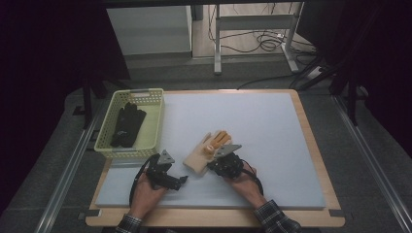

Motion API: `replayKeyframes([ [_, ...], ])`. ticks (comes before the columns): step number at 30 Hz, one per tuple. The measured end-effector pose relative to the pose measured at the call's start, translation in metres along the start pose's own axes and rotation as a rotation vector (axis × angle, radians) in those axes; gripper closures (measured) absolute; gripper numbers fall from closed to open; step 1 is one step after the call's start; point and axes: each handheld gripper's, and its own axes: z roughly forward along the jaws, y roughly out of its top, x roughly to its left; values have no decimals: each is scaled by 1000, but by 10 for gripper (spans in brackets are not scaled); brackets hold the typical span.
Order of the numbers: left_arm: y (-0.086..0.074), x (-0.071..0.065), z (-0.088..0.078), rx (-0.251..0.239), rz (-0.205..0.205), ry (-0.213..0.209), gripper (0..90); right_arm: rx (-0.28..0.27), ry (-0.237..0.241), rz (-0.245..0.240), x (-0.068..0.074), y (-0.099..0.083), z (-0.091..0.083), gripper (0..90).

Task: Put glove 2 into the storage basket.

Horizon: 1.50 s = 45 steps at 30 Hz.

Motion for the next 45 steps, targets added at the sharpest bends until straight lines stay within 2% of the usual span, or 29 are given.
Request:
replayKeyframes([
  [6,0,0,0,4,2,3,0,2,-9,-8,2,-2,-6,791],
  [12,0,0,0,3,-1,3,0,-18,-29,3,-2,-6,-22,740],
  [16,0,0,0,4,-2,1,0,-23,-61,10,-7,-12,-34,690],
  [20,0,0,0,6,0,0,0,-31,-110,39,-17,-23,-50,607],
  [21,0,0,0,6,0,0,0,-31,-110,39,-17,-23,-50,607],
  [23,0,0,0,6,1,2,0,-34,-141,65,-24,-29,-60,541],
  [30,1,0,0,9,0,0,0,-29,-215,115,-40,-45,-78,384],
  [32,1,0,0,10,-1,0,0,-29,-223,123,-42,-47,-80,364],
  [36,1,0,0,10,-5,-1,0,-21,-269,155,-52,-58,-89,286],
  [39,1,0,0,9,-5,-1,0,-20,-283,190,-58,-65,-94,249],
  [42,1,0,0,8,-1,0,0,5,-318,197,-62,-73,-95,209],
  [44,1,0,0,7,-1,0,0,15,-324,194,-63,-75,-93,199],
  [45,1,0,0,4,-3,0,0,25,-319,210,-65,-78,-91,172],
])
